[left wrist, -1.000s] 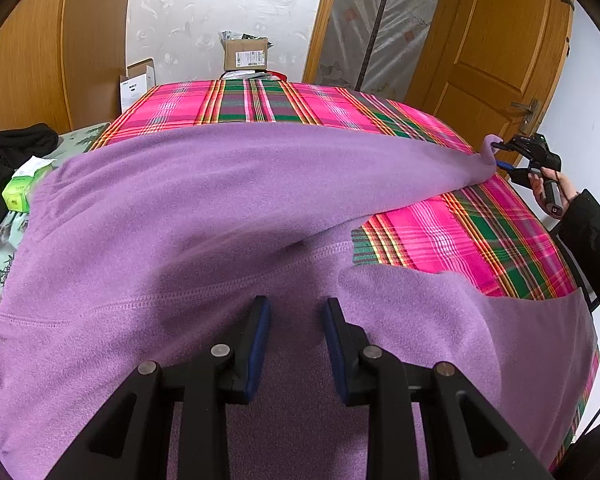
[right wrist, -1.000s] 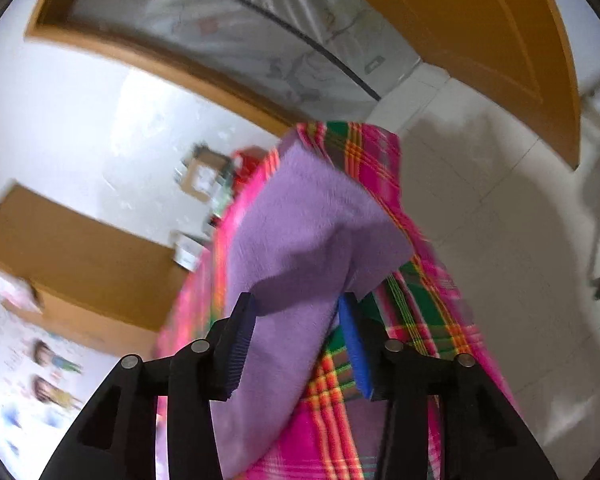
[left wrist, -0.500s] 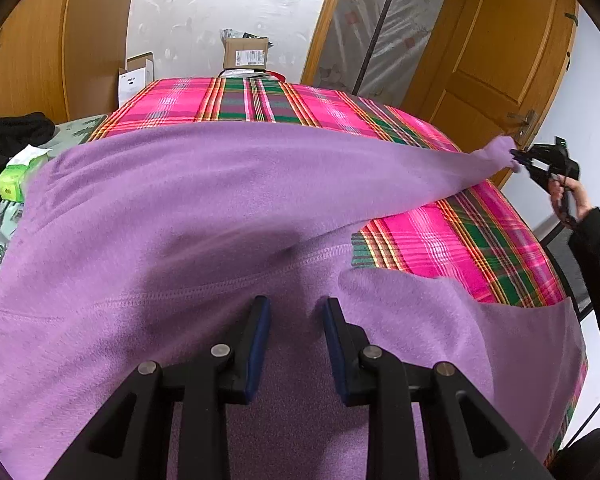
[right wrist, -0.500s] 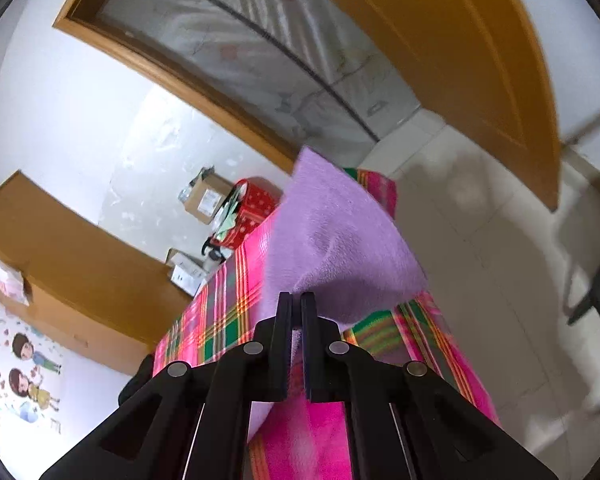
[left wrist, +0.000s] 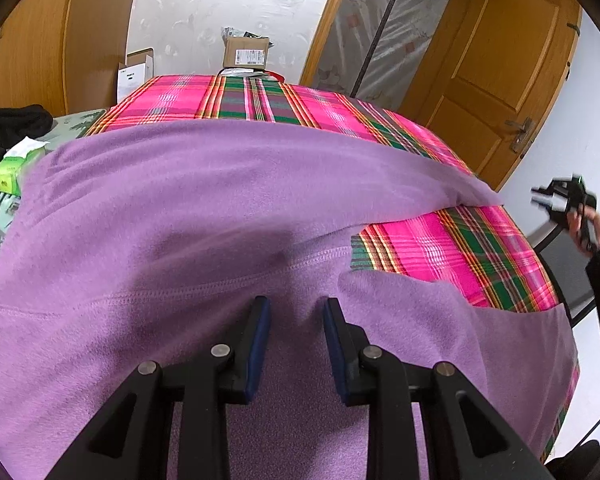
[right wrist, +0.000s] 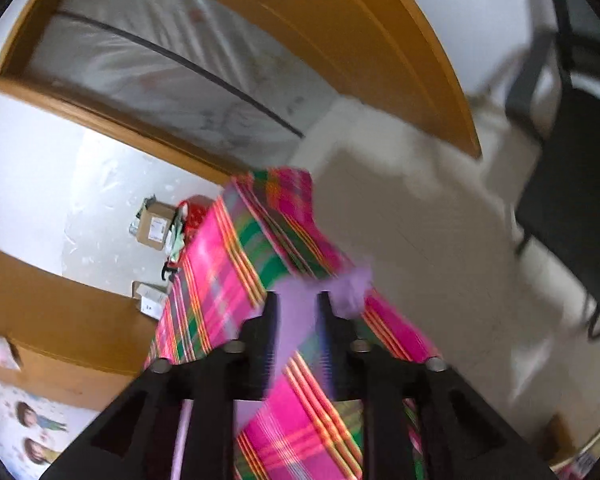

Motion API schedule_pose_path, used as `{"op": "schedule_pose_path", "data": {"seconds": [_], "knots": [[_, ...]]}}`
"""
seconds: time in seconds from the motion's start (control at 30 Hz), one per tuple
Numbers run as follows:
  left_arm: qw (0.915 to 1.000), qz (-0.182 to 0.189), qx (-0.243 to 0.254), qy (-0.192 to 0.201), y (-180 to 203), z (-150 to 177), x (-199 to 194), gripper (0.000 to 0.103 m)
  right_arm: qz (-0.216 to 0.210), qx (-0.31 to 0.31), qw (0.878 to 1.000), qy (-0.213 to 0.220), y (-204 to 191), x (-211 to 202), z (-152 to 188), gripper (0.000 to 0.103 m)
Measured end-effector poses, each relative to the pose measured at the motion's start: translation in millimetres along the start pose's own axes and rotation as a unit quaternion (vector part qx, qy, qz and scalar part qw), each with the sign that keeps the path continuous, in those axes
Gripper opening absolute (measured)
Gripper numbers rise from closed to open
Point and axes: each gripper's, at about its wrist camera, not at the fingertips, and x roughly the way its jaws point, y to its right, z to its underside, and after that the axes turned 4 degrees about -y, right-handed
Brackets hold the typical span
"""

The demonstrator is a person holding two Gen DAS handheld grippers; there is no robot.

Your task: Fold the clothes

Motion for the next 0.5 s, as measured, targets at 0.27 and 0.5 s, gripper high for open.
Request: {"op": "schedule_pose_path", "data": {"seconds": [0.27,0.5], "knots": [[1.0,0.0,0.0,0.0,1.0,0.5,-0.2,0.028,-0.026,0.035,0.997,-0.071,33.9,54.7,7.5,0.049],[1.0,-0.005,0.004,-0.001,1.9,-0.2,0.3,0.028,-0.063,0.056,0.994,-0.074,34.3,87.9,11.3,0.047]]}}
